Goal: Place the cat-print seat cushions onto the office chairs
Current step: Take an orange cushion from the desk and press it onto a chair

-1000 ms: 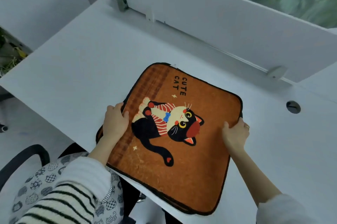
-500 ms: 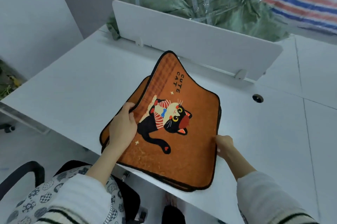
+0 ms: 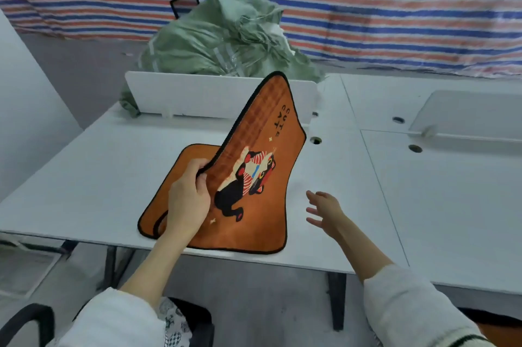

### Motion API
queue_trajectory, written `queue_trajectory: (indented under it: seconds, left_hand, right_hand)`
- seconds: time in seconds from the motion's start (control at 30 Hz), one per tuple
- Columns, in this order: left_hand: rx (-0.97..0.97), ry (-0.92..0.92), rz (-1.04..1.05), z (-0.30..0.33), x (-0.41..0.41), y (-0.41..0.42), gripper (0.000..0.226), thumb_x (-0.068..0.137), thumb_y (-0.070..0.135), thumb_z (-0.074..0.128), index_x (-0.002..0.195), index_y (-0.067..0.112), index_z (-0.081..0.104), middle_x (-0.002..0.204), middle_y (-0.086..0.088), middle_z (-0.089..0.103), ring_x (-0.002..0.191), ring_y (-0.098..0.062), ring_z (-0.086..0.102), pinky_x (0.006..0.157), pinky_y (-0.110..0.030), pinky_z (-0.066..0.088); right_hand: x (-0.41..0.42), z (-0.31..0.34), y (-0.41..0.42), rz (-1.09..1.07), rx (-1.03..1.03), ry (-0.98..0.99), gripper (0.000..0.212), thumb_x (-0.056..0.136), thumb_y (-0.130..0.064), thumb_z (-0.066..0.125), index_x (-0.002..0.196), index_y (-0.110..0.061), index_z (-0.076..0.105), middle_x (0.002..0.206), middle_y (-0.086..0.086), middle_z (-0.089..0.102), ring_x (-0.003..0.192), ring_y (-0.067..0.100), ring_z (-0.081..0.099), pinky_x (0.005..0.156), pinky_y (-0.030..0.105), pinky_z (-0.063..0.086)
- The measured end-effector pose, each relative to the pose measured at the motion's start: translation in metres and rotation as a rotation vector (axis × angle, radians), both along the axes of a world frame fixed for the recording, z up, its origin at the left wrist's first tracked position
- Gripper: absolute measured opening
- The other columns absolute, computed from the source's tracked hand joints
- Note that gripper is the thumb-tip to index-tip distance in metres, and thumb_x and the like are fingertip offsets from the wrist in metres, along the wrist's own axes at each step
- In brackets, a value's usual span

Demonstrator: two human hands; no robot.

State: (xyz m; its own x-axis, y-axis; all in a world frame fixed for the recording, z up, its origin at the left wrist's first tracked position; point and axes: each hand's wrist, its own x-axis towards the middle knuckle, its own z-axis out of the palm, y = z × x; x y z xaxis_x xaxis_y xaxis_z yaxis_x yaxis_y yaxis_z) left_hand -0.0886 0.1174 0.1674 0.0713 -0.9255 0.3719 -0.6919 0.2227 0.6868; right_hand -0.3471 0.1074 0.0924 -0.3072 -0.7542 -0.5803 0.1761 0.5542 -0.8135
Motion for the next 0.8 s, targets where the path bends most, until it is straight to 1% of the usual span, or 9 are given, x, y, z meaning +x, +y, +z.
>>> queue_trajectory:
  seconds: [0.07, 0.2, 0.3, 0.43, 0.5, 0.57, 0.67, 0.73, 0.8]
  left_hand:
    - [-0.040, -0.030, -0.052, 0.014, -0.014, 0.013, 0.026, 0.098, 0.008, 0.041, 0.119, 0.011, 0.055, 0.111, -0.006, 0.065, 0.098, -0.022, 0.061, 0.081, -0.023, 0.042]
    - [-0.162, -0.120, -0.134, 0.046, -0.060, 0.043, 0.027, 0.096, 0.003, 0.043, 0.117, 0.009, 0.059, 0.108, -0.009, 0.067, 0.096, -0.026, 0.063, 0.078, -0.024, 0.042]
    - [-0.275, -0.168, -0.193, 0.067, -0.105, 0.069, 0.027, 0.094, 0.001, 0.045, 0.113, 0.011, 0.061, 0.103, -0.009, 0.069, 0.091, -0.031, 0.064, 0.074, -0.034, 0.048]
    - [-0.396, -0.224, -0.273, 0.097, -0.178, 0.119, 0.031, 0.089, -0.003, 0.050, 0.111, 0.014, 0.065, 0.096, -0.010, 0.070, 0.085, -0.034, 0.064, 0.073, -0.042, 0.050]
    - [-0.457, -0.209, -0.339, 0.112, -0.226, 0.159, 0.034, 0.088, -0.005, 0.050, 0.110, 0.014, 0.066, 0.096, -0.011, 0.070, 0.086, -0.035, 0.064, 0.075, -0.043, 0.051]
    - [-0.500, -0.203, -0.374, 0.122, -0.266, 0.195, 0.033, 0.087, -0.006, 0.050, 0.109, 0.013, 0.067, 0.099, -0.011, 0.071, 0.087, -0.035, 0.064, 0.078, -0.043, 0.050]
    - [-0.598, -0.198, -0.450, 0.136, -0.338, 0.261, 0.032, 0.084, 0.003, 0.046, 0.106, 0.009, 0.069, 0.096, -0.012, 0.072, 0.084, -0.035, 0.065, 0.078, -0.044, 0.050]
    - [-0.646, -0.238, -0.521, 0.143, -0.389, 0.309, 0.036, 0.080, 0.010, 0.043, 0.105, 0.008, 0.070, 0.095, -0.012, 0.072, 0.083, -0.034, 0.066, 0.079, -0.045, 0.050]
    - [-0.658, -0.282, -0.605, 0.151, -0.443, 0.351, 0.036, 0.079, 0.013, 0.044, 0.104, 0.010, 0.070, 0.094, -0.010, 0.072, 0.081, -0.033, 0.067, 0.077, -0.044, 0.051]
  right_hand:
    - [-0.014, 0.019, 0.016, -0.017, -0.110, 0.085, 0.063, 0.093, -0.029, 0.057, 0.145, -0.011, 0.028, 0.142, 0.014, 0.043, 0.124, 0.030, 0.048, 0.100, 0.045, 0.046]
    - [-0.066, 0.088, 0.056, 0.008, -0.424, 0.477, 0.076, 0.091, -0.030, 0.059, 0.151, -0.020, 0.012, 0.156, 0.004, 0.022, 0.140, 0.024, 0.030, 0.113, 0.042, 0.031]
    - [-0.113, 0.143, 0.094, 0.073, -0.555, 0.719, 0.084, 0.090, -0.030, 0.060, 0.151, -0.021, 0.004, 0.159, 0.000, 0.012, 0.145, 0.020, 0.018, 0.116, 0.039, 0.020]
    - [-0.181, 0.192, 0.165, 0.148, -0.581, 0.850, 0.089, 0.088, -0.030, 0.064, 0.152, -0.018, 0.004, 0.160, 0.002, 0.011, 0.145, 0.023, 0.020, 0.117, 0.043, 0.025]
    - [-0.220, 0.205, 0.221, 0.189, -0.596, 0.926, 0.090, 0.085, -0.030, 0.067, 0.152, -0.019, 0.007, 0.159, 0.002, 0.013, 0.142, 0.023, 0.026, 0.115, 0.040, 0.028]
    - [-0.250, 0.212, 0.269, 0.253, -0.592, 1.102, 0.089, 0.084, -0.032, 0.068, 0.151, -0.018, 0.011, 0.159, 0.002, 0.016, 0.143, 0.020, 0.023, 0.117, 0.035, 0.021]
    - [-0.301, 0.220, 0.346, 0.343, -0.532, 1.388, 0.089, 0.084, -0.043, 0.064, 0.151, -0.025, 0.009, 0.160, 0.002, 0.010, 0.147, 0.022, 0.009, 0.119, 0.048, 0.014]
    - [-0.339, 0.224, 0.398, 0.413, -0.456, 1.488, 0.088, 0.084, -0.049, 0.062, 0.151, -0.029, 0.007, 0.160, 0.000, 0.006, 0.148, 0.022, 0.002, 0.118, 0.054, 0.008]
    - [-0.379, 0.228, 0.449, 0.463, -0.402, 1.508, 0.082, 0.084, -0.050, 0.061, 0.150, -0.030, 0.015, 0.159, 0.001, 0.014, 0.147, 0.023, 0.006, 0.118, 0.054, 0.006]
